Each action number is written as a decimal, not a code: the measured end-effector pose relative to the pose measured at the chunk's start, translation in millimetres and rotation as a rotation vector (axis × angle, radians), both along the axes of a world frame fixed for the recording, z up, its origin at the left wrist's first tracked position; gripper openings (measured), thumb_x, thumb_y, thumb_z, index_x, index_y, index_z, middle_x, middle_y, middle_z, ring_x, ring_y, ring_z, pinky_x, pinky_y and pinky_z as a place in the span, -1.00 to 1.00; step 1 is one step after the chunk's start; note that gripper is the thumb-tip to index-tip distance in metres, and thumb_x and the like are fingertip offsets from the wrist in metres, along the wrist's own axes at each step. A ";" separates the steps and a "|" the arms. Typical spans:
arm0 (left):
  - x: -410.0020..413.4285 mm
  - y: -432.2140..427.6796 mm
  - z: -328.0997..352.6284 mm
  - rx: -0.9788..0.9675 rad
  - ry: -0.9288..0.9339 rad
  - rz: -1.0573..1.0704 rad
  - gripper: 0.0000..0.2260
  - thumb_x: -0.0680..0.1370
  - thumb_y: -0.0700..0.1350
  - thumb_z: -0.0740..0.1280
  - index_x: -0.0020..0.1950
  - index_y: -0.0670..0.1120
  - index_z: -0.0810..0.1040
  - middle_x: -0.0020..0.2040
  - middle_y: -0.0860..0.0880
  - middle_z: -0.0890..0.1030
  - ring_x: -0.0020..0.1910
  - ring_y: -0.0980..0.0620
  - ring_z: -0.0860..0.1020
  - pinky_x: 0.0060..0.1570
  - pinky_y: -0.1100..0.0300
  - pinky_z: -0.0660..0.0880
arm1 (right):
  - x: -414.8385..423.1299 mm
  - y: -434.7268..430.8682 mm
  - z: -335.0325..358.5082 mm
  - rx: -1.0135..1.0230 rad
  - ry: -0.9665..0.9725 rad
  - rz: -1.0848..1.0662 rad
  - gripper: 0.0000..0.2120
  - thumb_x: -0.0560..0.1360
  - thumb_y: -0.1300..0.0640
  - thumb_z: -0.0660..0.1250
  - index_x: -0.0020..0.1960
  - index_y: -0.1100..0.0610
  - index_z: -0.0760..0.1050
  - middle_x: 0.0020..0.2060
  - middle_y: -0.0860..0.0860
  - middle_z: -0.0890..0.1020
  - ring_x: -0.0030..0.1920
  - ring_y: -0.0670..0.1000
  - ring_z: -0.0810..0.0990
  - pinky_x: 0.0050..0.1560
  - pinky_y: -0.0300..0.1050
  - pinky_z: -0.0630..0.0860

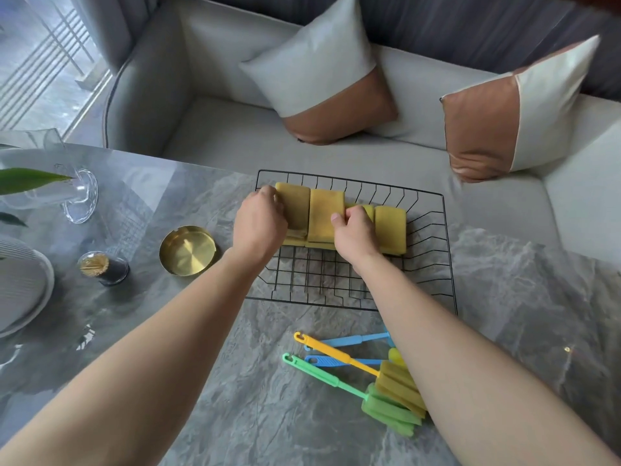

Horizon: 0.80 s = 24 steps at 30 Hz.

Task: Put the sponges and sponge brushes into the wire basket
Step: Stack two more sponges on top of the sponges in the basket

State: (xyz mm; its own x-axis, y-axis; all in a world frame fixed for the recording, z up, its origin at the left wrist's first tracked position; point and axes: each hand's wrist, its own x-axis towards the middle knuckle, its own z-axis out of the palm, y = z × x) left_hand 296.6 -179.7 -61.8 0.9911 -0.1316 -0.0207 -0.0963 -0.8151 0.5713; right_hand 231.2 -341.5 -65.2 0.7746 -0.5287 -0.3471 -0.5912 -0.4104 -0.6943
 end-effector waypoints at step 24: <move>-27.1 28.5 -33.5 0.193 -0.005 -0.281 -0.30 0.64 0.32 -0.14 0.66 -0.06 -0.10 0.67 -0.05 -0.02 0.64 -0.05 -0.14 0.59 0.00 -0.05 | -10.5 11.2 1.8 -0.264 -0.144 0.282 -0.28 0.45 0.04 0.50 0.48 0.18 0.24 0.37 0.14 0.36 0.35 0.16 0.41 0.37 -0.03 0.32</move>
